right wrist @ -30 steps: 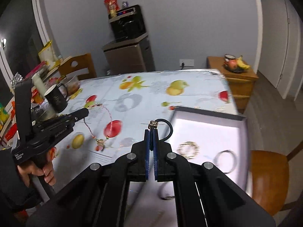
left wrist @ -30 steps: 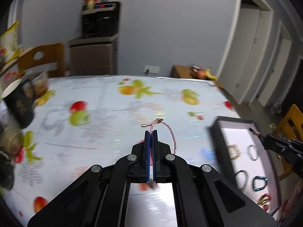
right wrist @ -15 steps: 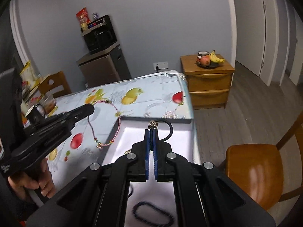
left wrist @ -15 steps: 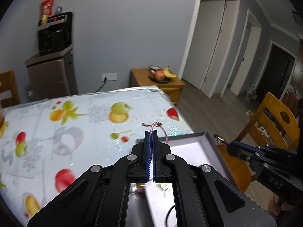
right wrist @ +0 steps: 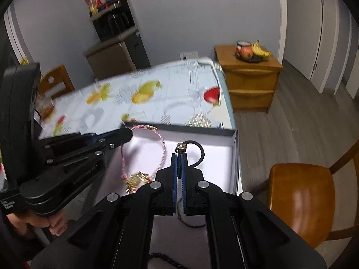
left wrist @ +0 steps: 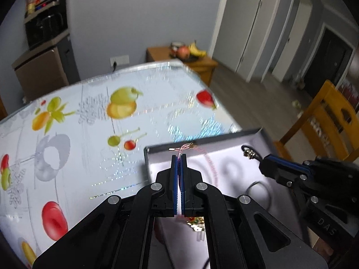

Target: Organize jewelry

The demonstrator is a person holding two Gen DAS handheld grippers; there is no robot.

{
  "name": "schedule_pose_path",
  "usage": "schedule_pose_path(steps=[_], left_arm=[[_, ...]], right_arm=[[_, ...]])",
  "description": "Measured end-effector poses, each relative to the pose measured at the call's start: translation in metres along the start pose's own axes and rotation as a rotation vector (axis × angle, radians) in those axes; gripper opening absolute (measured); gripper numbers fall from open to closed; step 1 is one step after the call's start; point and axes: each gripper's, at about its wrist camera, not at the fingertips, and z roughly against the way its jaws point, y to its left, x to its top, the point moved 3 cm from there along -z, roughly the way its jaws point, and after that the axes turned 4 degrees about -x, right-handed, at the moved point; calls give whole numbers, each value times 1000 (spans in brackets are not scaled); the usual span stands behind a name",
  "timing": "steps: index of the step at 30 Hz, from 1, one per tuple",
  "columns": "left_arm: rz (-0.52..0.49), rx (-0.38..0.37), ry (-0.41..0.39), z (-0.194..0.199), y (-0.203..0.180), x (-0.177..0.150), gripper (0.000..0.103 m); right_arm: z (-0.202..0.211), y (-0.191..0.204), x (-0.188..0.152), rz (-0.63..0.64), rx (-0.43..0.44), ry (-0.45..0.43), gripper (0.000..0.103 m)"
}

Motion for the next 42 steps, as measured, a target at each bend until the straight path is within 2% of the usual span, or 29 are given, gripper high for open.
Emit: schedule_pose_path(steps=[5, 14, 16, 17, 19, 20, 22, 25, 28, 30, 34, 38, 42], left_arm=[[-9, 29, 47, -15, 4, -6, 2], [-11, 44, 54, -14, 4, -4, 4], [-13, 28, 59, -11, 1, -4, 13], [-16, 13, 61, -10, -2, -3, 22], [-24, 4, 56, -5, -6, -3, 39], [-28, 11, 50, -3, -8, -2, 54], [-26, -2, 37, 4, -11, -2, 55], [-34, 16, 35, 12, -11, -2, 55], [-31, 39, 25, 24, -7, -2, 62], [-26, 61, 11, 34, -4, -2, 72], [-16, 96, -18, 55, 3, -4, 81], [12, 128, -36, 78, 10, -12, 88], [54, 156, -50, 99, 13, -28, 95]], right_arm=[[-16, -3, -6, 2, -34, 40, 3], [-24, -3, -8, 1, -47, 85, 5], [-24, -6, -10, -7, -50, 97, 15], [-24, -7, -10, -11, -51, 100, 26], [-20, -9, -10, -12, -61, 87, 29], [-18, -10, -10, -9, -68, 79, 29], [-12, -13, -9, -9, -82, 70, 30], [-1, -20, -11, -31, -101, 63, 40], [9, -23, -12, -50, -89, 57, 40], [19, -25, -12, -66, -114, 43, 57], [38, -26, -11, -84, -119, 13, 58], [57, -25, -15, -85, -126, -13, 75], [75, -26, -23, -96, -136, -29, 83]])
